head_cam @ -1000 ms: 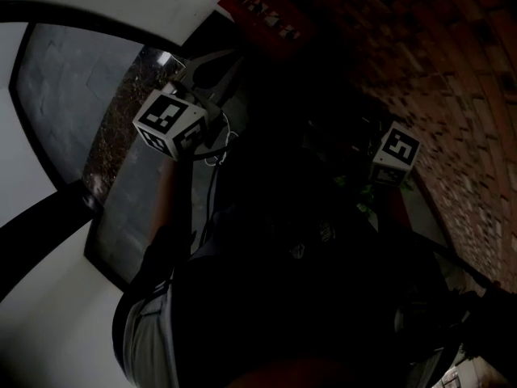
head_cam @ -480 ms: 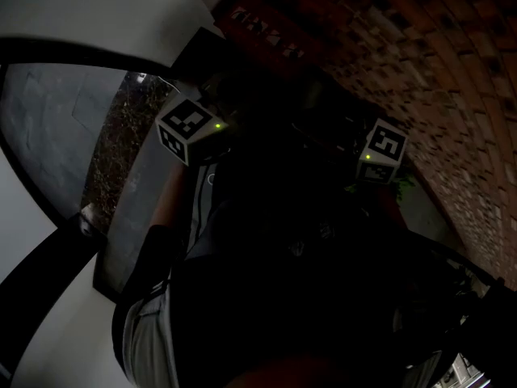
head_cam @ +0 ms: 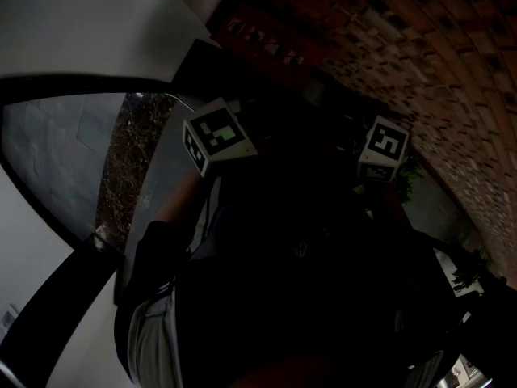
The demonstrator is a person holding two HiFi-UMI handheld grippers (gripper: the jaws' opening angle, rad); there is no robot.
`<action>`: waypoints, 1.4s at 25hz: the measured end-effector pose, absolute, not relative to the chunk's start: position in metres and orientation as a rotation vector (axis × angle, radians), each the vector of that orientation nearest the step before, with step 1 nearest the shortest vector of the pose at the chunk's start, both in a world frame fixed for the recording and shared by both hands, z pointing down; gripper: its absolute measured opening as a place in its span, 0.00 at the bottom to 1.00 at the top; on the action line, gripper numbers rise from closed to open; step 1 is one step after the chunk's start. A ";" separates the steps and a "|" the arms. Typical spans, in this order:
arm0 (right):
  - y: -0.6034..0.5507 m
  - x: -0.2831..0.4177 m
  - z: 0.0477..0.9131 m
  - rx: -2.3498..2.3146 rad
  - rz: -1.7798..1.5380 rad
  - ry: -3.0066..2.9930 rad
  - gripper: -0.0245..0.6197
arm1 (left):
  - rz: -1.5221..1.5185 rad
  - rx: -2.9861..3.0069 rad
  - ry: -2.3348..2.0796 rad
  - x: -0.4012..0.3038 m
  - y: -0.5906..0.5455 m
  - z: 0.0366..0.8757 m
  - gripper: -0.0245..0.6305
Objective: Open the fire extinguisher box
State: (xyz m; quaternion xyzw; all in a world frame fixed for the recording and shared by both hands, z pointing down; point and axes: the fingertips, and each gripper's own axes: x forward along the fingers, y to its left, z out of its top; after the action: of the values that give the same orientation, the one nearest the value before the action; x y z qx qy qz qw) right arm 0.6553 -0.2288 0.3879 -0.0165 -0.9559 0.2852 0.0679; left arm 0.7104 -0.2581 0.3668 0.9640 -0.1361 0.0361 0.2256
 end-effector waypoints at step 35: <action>-0.279 0.736 0.425 0.234 1.095 -2.656 0.04 | 0.099 1.347 -0.929 0.623 -0.358 0.765 0.59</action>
State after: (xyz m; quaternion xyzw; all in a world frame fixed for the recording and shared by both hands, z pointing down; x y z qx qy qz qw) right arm 0.7356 -0.2794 0.4254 0.0805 -0.9137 0.3768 0.1292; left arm 0.6233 -0.3580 0.7651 0.6005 -0.4143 0.0440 0.6825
